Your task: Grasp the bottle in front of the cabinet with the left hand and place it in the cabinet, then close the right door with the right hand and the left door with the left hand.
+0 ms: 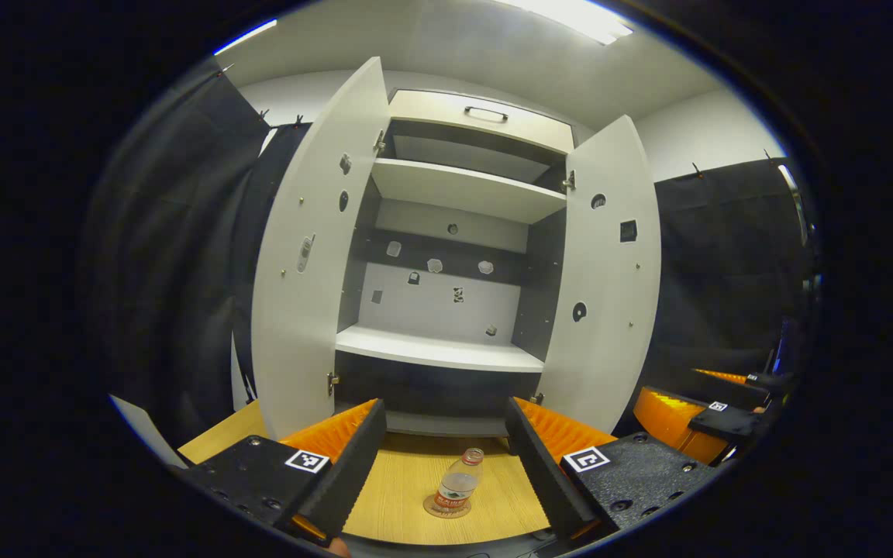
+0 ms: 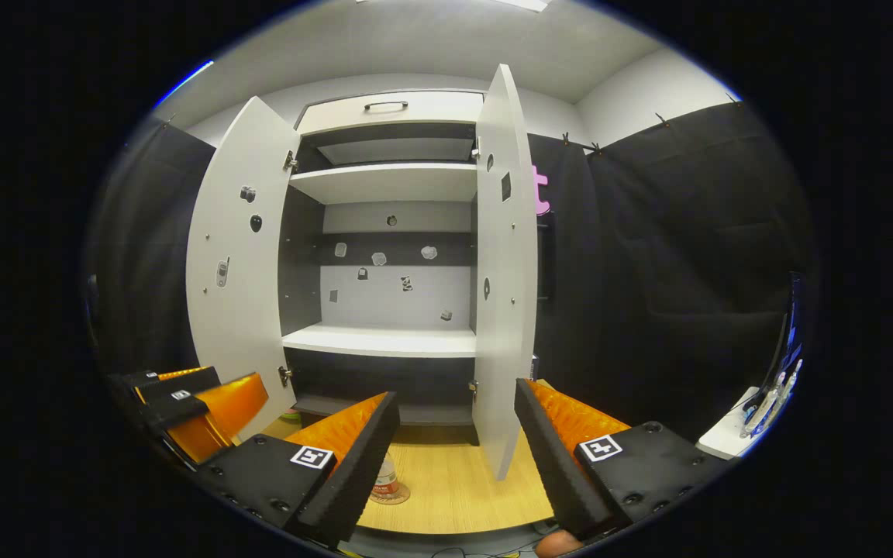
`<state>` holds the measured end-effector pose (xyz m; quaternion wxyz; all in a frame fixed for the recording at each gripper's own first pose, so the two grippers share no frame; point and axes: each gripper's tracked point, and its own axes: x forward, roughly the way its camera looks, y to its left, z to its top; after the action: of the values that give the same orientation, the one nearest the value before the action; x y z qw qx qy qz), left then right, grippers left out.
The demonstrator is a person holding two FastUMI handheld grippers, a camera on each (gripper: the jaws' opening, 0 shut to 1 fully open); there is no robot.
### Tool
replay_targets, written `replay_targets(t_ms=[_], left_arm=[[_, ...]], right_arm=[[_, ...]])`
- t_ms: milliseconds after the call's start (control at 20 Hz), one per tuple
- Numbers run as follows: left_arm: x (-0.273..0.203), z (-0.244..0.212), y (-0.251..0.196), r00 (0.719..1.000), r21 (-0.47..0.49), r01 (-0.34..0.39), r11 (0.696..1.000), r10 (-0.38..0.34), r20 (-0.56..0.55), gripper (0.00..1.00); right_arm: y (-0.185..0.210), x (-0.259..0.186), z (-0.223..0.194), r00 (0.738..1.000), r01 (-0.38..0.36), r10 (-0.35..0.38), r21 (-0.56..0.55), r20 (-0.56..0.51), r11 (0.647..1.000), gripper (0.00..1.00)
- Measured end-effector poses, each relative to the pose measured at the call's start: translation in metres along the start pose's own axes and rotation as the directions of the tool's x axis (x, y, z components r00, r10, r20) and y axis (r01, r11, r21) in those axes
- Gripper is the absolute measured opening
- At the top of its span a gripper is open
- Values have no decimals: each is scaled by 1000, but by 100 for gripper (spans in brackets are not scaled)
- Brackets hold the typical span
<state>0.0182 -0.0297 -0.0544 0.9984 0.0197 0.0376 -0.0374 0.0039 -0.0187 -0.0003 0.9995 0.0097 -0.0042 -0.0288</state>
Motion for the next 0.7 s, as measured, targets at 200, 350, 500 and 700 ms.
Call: replay_targets(t_ms=[200, 350, 500, 700], left_arm=[[13, -36, -12, 999, 11, 34, 999, -34, -35, 95], [23, -66, -17, 997, 10, 44, 999, -43, -69, 95], [37, -104, -26, 990, 7, 84, 996, -83, -114, 95], [53, -154, -33, 979, 28, 102, 994, -95, -179, 95]], right_arm=[[-11, -3, 4, 1000, 21, -21, -3, 10, 1000, 99], [-18, -3, 3, 1000, 31, -31, -9, 4, 999, 99], [-23, -1, 2, 1000, 28, -28, -5, -8, 1000, 99], [-36, -1, 1, 999, 39, -40, -15, -25, 999, 99]])
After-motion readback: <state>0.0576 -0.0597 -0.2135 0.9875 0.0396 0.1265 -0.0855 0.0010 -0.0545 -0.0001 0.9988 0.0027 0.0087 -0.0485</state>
